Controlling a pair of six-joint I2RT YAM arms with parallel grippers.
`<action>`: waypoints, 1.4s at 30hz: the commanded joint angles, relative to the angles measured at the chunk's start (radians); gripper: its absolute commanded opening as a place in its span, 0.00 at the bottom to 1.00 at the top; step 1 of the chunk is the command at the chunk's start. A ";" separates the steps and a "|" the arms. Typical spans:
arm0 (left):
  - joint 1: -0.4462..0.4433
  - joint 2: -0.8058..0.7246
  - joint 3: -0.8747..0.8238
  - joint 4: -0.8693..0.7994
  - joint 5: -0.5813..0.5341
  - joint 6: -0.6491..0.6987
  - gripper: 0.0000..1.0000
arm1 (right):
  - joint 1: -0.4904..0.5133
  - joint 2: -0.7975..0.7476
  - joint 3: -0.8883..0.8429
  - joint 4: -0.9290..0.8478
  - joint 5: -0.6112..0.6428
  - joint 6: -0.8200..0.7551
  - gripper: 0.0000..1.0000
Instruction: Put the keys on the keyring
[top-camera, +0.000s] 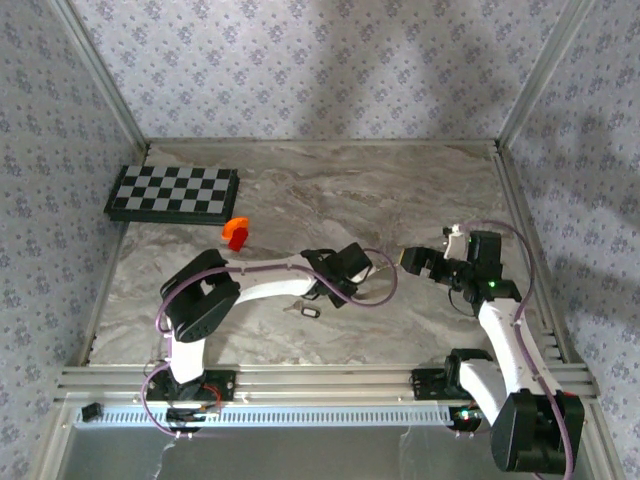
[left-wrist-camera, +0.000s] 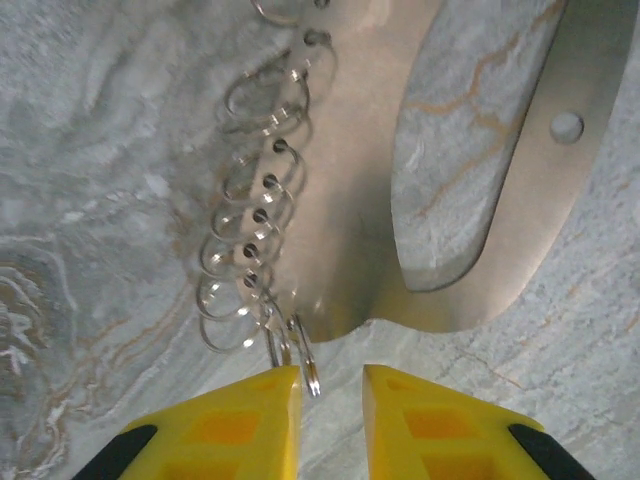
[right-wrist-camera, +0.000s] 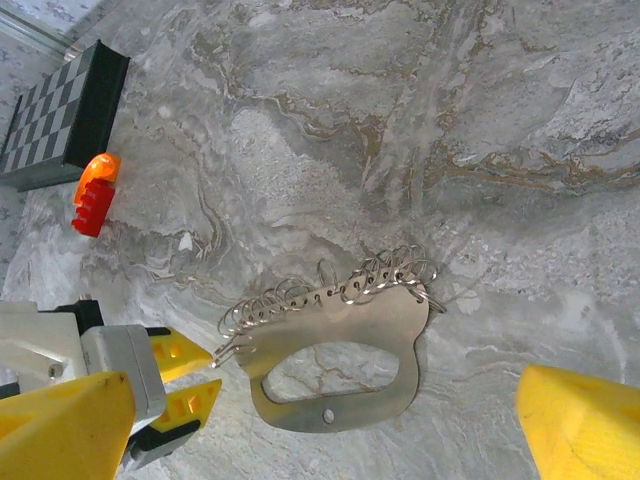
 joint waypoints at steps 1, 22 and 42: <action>-0.001 0.007 0.035 -0.030 -0.040 -0.021 0.23 | -0.008 -0.013 -0.003 0.005 -0.020 0.010 1.00; -0.002 0.037 0.028 -0.023 -0.025 -0.043 0.23 | -0.020 -0.005 0.000 0.010 -0.024 0.011 1.00; -0.010 0.024 0.026 -0.011 -0.054 -0.050 0.17 | -0.035 -0.005 -0.001 0.017 -0.028 0.015 1.00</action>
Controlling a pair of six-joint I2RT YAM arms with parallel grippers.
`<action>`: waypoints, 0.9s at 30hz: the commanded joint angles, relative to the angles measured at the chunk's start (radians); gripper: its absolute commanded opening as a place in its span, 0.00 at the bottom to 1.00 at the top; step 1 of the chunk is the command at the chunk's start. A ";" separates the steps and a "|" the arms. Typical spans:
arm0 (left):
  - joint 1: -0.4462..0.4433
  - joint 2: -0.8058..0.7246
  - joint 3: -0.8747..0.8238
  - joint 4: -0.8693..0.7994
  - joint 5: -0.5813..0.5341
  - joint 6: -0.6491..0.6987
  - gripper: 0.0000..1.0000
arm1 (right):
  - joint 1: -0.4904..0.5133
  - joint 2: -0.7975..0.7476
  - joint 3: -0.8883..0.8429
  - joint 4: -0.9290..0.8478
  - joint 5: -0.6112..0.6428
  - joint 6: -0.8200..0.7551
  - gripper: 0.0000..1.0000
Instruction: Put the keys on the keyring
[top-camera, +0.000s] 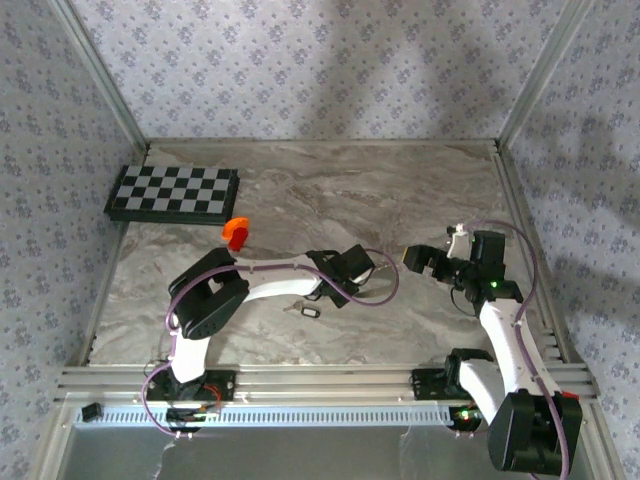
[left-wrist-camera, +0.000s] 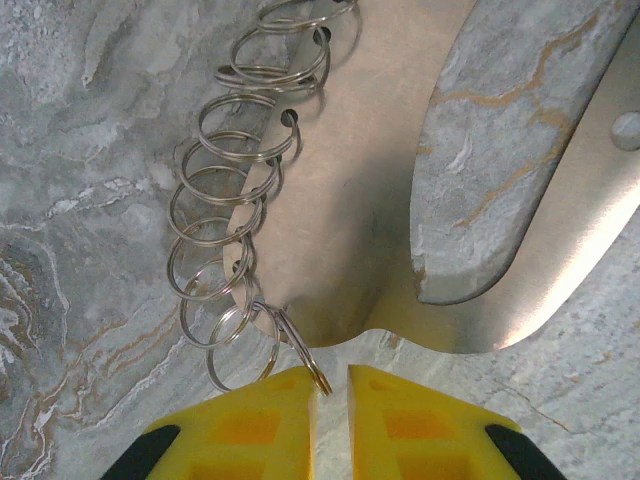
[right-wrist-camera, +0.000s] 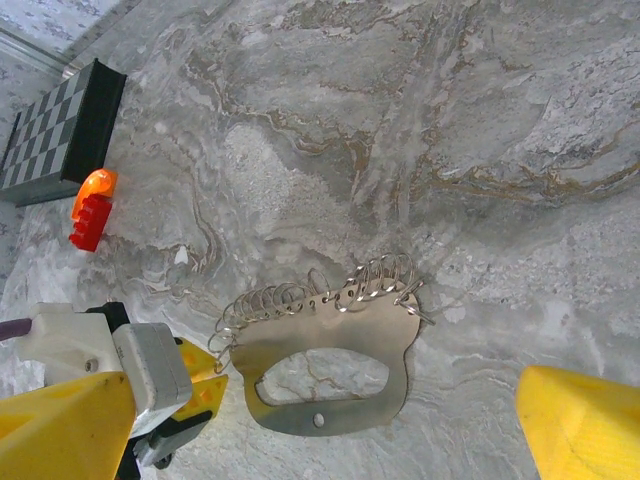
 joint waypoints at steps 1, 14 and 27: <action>-0.008 -0.033 0.008 -0.002 -0.012 -0.012 0.18 | -0.007 -0.002 -0.004 0.008 -0.027 0.014 1.00; -0.016 -0.010 0.010 0.008 -0.017 -0.006 0.26 | -0.008 -0.004 -0.007 0.011 -0.026 0.014 1.00; -0.024 0.031 0.038 0.006 -0.068 0.009 0.26 | -0.009 -0.008 -0.004 0.005 -0.024 0.013 1.00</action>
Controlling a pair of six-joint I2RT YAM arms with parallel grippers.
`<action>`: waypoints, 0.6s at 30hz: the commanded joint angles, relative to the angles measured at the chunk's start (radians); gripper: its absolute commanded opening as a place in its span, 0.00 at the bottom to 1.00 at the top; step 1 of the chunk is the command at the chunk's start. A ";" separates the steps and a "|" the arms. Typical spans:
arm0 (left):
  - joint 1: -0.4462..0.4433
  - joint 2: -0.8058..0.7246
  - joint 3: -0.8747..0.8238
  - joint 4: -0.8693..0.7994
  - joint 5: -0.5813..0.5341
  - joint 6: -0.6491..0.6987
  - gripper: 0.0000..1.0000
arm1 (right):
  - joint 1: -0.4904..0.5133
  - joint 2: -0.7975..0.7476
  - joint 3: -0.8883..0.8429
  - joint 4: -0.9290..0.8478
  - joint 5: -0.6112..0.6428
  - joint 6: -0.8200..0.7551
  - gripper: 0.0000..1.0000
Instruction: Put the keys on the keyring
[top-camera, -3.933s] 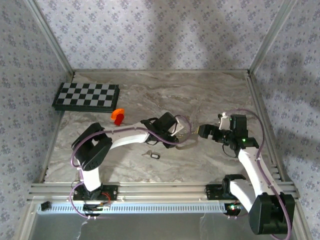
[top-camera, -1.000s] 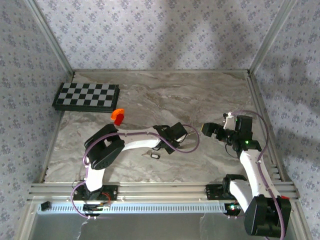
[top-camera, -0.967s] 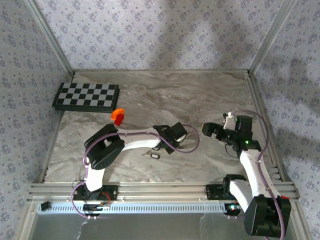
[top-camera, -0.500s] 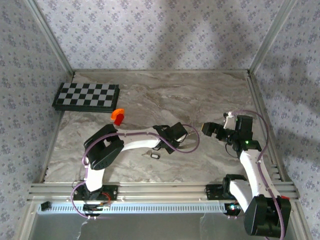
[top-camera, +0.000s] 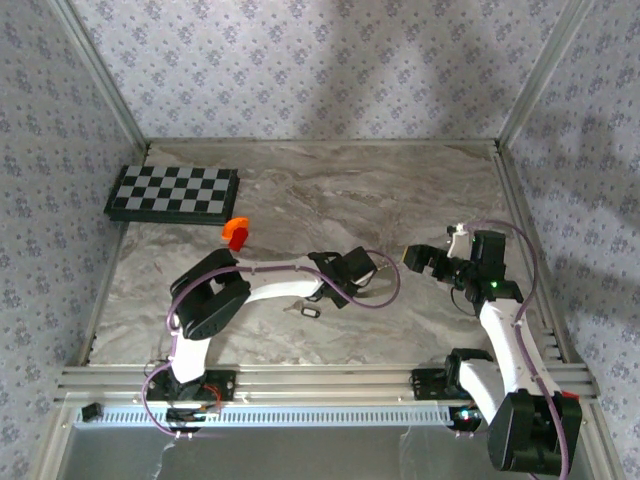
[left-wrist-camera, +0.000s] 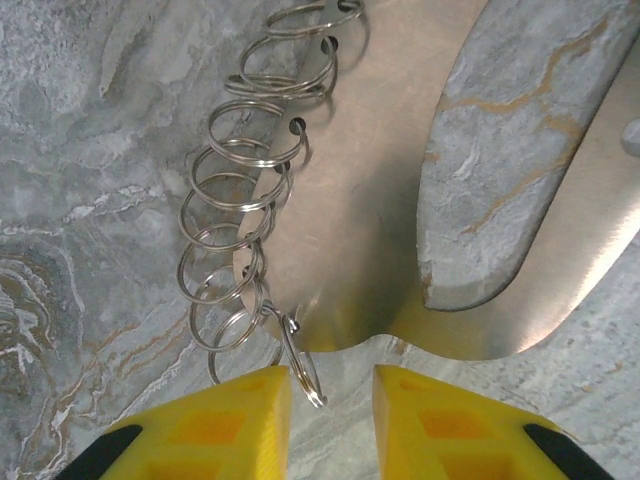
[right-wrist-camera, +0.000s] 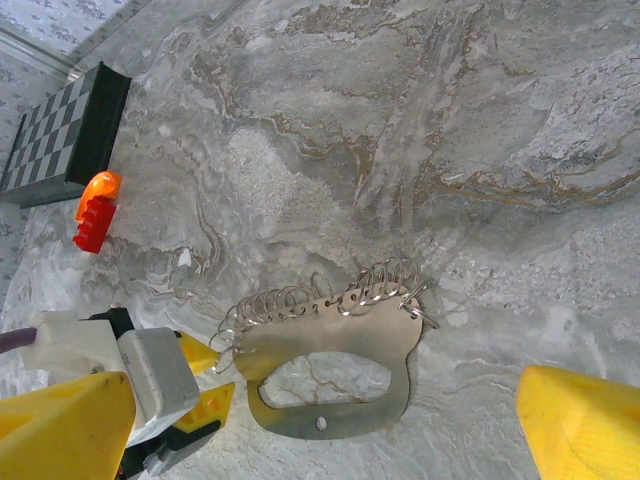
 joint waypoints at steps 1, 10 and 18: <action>-0.010 0.026 0.036 0.004 -0.024 0.009 0.25 | -0.006 -0.010 -0.004 -0.001 -0.017 0.013 1.00; -0.013 0.029 0.035 0.021 -0.026 0.002 0.16 | -0.010 -0.017 -0.005 -0.005 -0.016 0.012 1.00; -0.013 -0.018 0.014 0.029 -0.023 -0.003 0.09 | -0.015 -0.016 -0.006 0.008 -0.020 0.016 1.00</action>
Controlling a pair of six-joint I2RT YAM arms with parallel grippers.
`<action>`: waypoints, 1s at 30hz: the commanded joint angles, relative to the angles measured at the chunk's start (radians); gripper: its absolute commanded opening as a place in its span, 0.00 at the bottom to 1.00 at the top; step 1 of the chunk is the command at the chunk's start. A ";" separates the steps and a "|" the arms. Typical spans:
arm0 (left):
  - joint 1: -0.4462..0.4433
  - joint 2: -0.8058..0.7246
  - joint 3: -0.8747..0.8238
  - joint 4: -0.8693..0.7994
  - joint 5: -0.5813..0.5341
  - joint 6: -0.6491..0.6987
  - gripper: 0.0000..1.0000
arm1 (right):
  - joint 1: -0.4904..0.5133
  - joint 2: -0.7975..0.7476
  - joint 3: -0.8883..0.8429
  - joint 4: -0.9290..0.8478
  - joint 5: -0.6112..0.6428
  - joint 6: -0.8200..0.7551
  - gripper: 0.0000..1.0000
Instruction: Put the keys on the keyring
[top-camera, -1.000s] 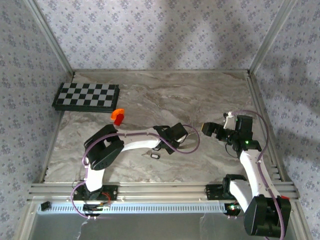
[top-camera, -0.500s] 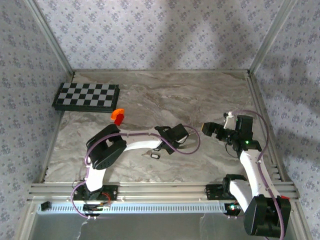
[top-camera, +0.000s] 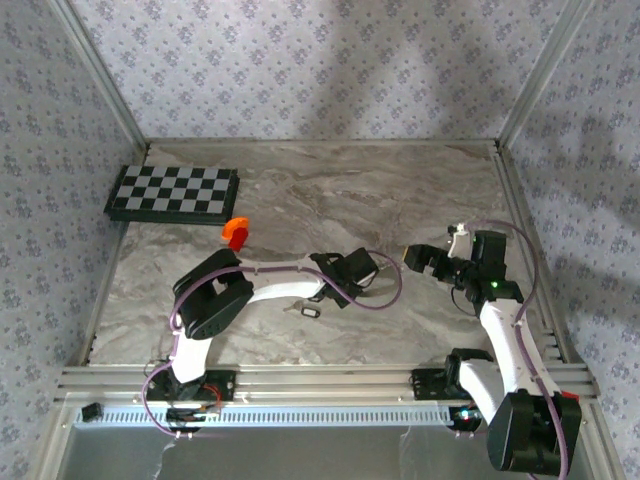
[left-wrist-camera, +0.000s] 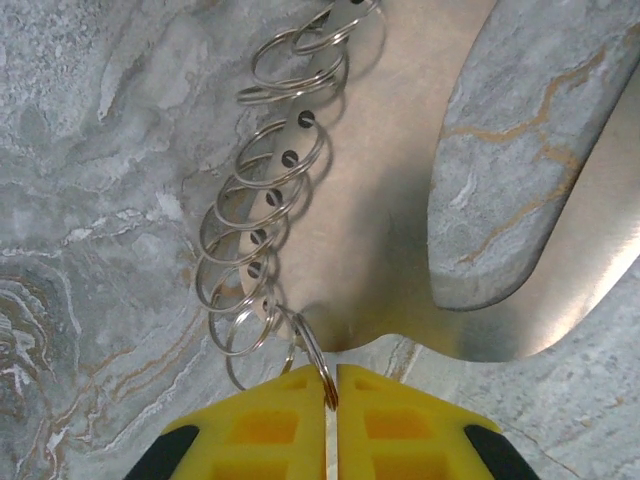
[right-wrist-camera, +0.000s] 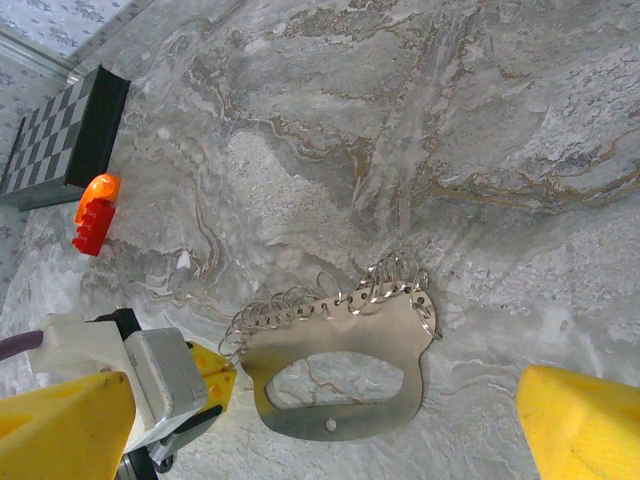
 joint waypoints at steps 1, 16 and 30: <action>-0.007 -0.043 0.006 0.001 -0.006 0.001 0.08 | -0.009 -0.016 -0.006 0.012 -0.023 0.017 1.00; -0.006 -0.422 -0.169 0.027 0.195 0.083 0.00 | 0.025 -0.086 -0.041 0.146 -0.126 0.086 1.00; -0.004 -0.883 -0.285 0.040 0.377 0.201 0.00 | 0.432 -0.324 -0.109 0.493 -0.137 0.088 0.79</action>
